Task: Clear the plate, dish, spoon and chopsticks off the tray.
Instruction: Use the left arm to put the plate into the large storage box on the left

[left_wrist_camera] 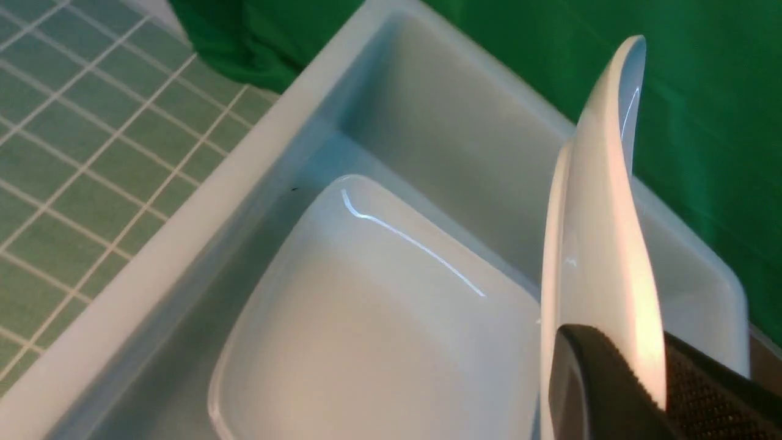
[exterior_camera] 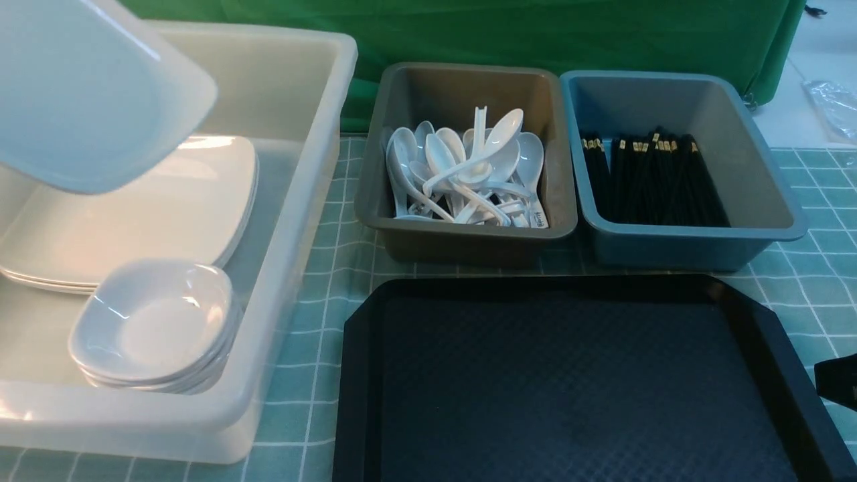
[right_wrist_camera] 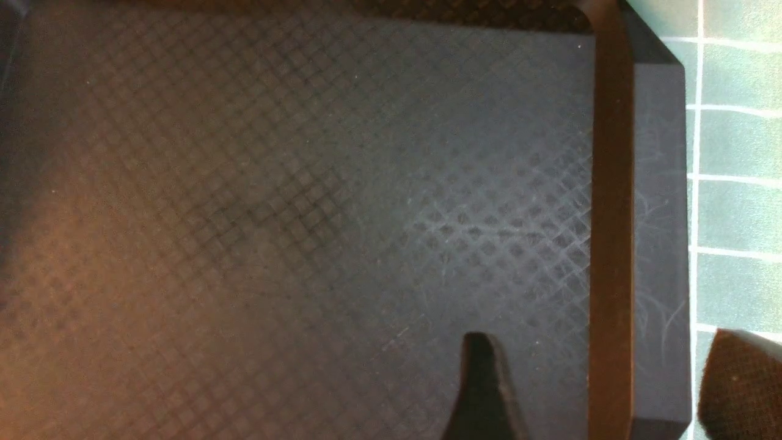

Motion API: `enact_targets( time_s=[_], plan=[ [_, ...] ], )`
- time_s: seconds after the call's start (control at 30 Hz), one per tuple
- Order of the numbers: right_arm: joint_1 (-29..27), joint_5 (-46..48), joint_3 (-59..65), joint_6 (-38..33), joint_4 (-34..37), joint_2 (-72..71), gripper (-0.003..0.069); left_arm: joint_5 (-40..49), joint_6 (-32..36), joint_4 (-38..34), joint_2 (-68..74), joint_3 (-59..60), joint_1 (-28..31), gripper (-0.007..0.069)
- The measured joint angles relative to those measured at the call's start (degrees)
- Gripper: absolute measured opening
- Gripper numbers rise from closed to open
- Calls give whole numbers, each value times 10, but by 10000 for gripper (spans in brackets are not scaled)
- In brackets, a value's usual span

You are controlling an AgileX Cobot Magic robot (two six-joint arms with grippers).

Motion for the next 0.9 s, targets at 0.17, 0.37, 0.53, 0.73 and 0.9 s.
enact_targets(
  time_s=[0.17, 0.37, 0.53, 0.73, 0.9],
  plan=[
    [0, 0, 0, 0, 0, 0, 479, -89, 14, -22, 29, 78, -1, 29],
    [0, 0, 0, 0, 0, 0, 479, -123, 86, -111, 77, 112, -2, 31],
    [0, -2, 0, 1, 0, 0, 479, -134, 145, -150, 115, 112, -2, 31],
    [0, -2, 0, 2, 0, 0, 479, -132, 160, -156, 157, 112, -12, 27],
    [0, -2, 0, 4, 0, 0, 479, -157, 166, -142, 165, 112, -30, 27]
  ],
)
